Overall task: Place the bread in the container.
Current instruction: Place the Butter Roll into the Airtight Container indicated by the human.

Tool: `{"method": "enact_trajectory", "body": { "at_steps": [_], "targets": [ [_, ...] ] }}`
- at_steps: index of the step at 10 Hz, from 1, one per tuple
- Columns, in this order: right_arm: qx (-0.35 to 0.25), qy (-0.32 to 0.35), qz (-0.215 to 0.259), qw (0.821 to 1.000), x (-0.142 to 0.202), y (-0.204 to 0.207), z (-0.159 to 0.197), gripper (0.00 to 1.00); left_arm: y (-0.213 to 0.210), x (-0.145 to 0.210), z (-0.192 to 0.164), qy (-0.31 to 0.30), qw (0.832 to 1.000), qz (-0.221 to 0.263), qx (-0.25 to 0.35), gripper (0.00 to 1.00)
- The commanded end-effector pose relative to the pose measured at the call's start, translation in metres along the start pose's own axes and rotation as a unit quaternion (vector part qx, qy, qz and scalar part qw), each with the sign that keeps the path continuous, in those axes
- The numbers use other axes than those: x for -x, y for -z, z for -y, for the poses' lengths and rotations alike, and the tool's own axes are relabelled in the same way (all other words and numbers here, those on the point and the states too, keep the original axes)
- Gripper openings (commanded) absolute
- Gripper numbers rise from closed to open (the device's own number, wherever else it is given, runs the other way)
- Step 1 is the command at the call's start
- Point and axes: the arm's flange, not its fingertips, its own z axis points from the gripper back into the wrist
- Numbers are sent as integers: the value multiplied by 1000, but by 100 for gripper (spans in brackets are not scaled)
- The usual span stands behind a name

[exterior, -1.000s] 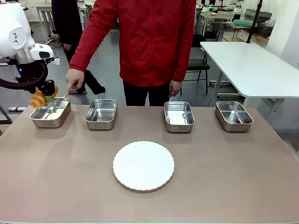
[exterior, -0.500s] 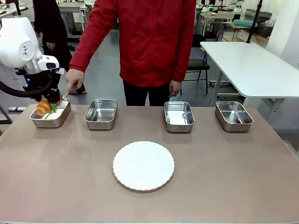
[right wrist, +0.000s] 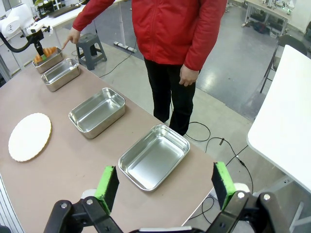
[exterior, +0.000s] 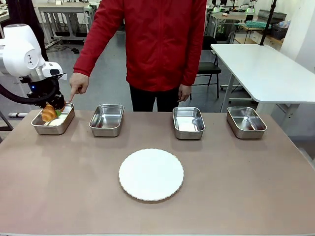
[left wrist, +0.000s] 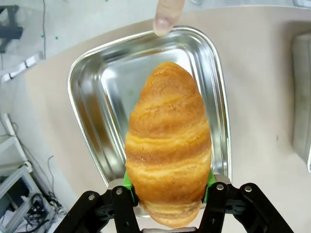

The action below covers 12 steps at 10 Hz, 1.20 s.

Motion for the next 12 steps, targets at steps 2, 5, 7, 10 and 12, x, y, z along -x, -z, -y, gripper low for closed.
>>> {"method": "enact_trajectory", "body": {
  "at_steps": [2, 5, 7, 10, 12],
  "targets": [
    [0, -2, 3, 1000, 0, -1, -1, 100, 2, -9, -7, -5, 1000, 3, 11, 55],
    [0, -2, 3, 1000, 0, -1, -1, 100, -2, -7, -6, -4, 1000, 3, 7, 100],
    [0, -2, 3, 1000, 0, -1, -1, 100, -9, -3, -6, -9, 1000, 10, 10, 100],
    [0, -2, 3, 1000, 0, -1, -1, 100, -17, 3, -6, -2, 1000, 8, 12, 100],
    [0, -2, 3, 1000, 0, -1, -1, 100, -23, 1, -8, -28, 999, 4, 22, 100]
  ]
}}
